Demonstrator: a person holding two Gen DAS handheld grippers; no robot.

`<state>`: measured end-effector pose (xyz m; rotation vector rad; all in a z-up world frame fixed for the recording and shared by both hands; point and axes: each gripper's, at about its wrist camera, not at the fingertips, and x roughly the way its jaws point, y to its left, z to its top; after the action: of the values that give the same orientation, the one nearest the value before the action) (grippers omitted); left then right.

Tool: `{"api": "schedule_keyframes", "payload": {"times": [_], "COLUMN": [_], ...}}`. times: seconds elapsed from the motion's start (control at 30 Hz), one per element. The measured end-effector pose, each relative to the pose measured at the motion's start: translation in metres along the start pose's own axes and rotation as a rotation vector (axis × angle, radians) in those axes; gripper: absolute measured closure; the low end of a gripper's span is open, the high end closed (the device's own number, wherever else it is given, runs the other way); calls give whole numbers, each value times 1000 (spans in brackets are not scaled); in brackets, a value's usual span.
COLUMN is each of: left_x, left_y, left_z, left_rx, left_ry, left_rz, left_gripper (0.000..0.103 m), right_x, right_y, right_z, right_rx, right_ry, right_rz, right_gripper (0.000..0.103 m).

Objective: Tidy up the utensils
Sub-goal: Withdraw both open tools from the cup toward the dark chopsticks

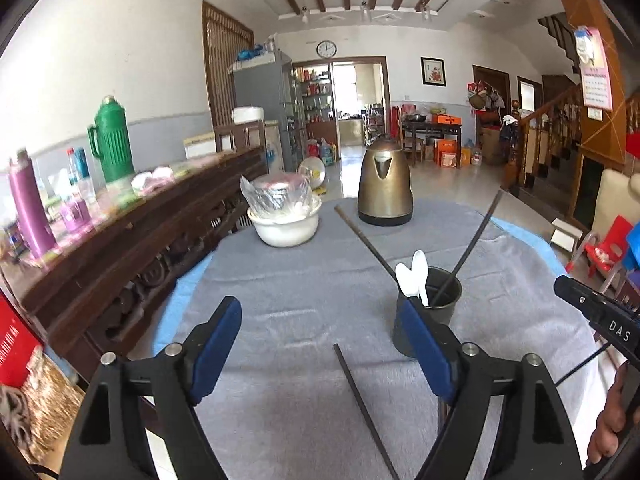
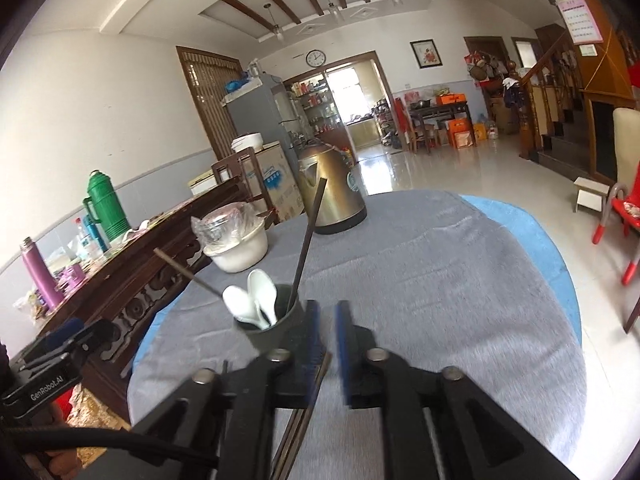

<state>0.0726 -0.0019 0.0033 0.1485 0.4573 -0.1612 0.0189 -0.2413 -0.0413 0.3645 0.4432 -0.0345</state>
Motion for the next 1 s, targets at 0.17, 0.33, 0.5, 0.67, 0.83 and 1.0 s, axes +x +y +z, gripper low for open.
{"api": "schedule_keyframes", "payload": {"times": [0.17,0.33,0.5,0.67,0.83,1.0], "left_x": [-28,-47,-67,-70,-66,-61], "left_y": [-11,-16,-20,-27,-34,-41], "left_z": [-1,-1,1,-3,-15,-26], "left_rx": [63,91,117,150,179,204], "left_ry": [-44,-62,-75,-25,52,114], "left_rz": [47,72,93,100,70,43], "left_gripper": [18,18,15,13,13,13], "right_x": [-25,-45,-65,-75,-73,-69], "right_y": [-3,2,9,13,16,15], "right_z": [-6,-7,-12,-21,-29,-36], "right_rx": [24,1,-12,-13,-11,1], "right_ry": [-46,-70,-56,-32,-4,29], "right_rz": [12,9,37,39,15,6], "right_gripper": [42,42,42,42,42,42]}}
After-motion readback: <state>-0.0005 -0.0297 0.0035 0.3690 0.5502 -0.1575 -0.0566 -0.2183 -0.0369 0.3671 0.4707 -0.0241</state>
